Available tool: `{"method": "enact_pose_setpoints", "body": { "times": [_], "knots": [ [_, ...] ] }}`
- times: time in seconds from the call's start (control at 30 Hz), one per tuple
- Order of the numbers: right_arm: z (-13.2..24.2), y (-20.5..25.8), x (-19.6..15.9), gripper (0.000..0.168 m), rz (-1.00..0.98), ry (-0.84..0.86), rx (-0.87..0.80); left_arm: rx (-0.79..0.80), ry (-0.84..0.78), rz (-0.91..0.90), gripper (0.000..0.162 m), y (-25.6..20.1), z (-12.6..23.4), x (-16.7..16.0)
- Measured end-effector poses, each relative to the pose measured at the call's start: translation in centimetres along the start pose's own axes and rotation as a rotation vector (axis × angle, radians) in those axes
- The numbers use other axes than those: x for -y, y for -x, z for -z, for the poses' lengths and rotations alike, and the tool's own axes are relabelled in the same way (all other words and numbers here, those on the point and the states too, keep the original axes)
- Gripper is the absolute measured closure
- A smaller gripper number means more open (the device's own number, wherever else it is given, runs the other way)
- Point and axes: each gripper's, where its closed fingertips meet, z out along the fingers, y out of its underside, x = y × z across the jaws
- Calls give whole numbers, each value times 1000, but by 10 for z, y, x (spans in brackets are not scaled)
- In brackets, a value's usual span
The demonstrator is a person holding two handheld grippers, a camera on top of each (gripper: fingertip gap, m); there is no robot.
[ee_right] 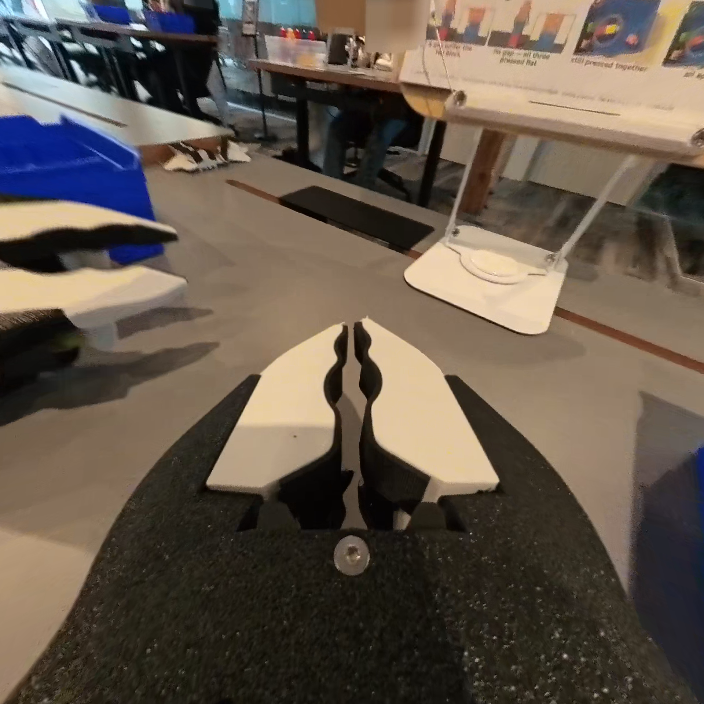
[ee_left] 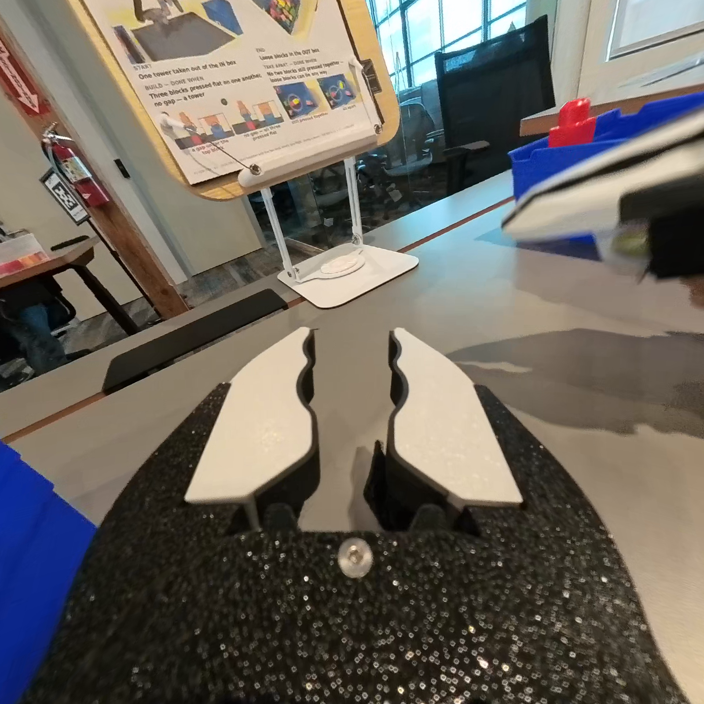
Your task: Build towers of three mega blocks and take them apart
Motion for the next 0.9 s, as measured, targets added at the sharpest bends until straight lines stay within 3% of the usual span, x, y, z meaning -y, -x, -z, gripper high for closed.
{"method": "enact_pose_setpoints", "body": {
  "times": [0.13,0.3,0.47,0.57,0.73,0.9],
  "knots": [
    [3,-14,-9,166,156,-34,-143,-19,-18,28,128,-1,3,4],
    [4,-12,-9,167,229,-85,-180,-67,-49,23,129,-5,23,23],
    [6,-14,-7,166,252,-123,-187,-51,-124,95,135,10,90,76],
    [5,-14,-8,166,227,-126,-174,90,-82,110,136,53,141,89],
    [2,-12,-12,166,210,-117,-151,397,189,154,138,148,216,40],
    [1,-9,-14,166,231,-112,-144,243,506,182,132,158,232,-26]
  ]
}}
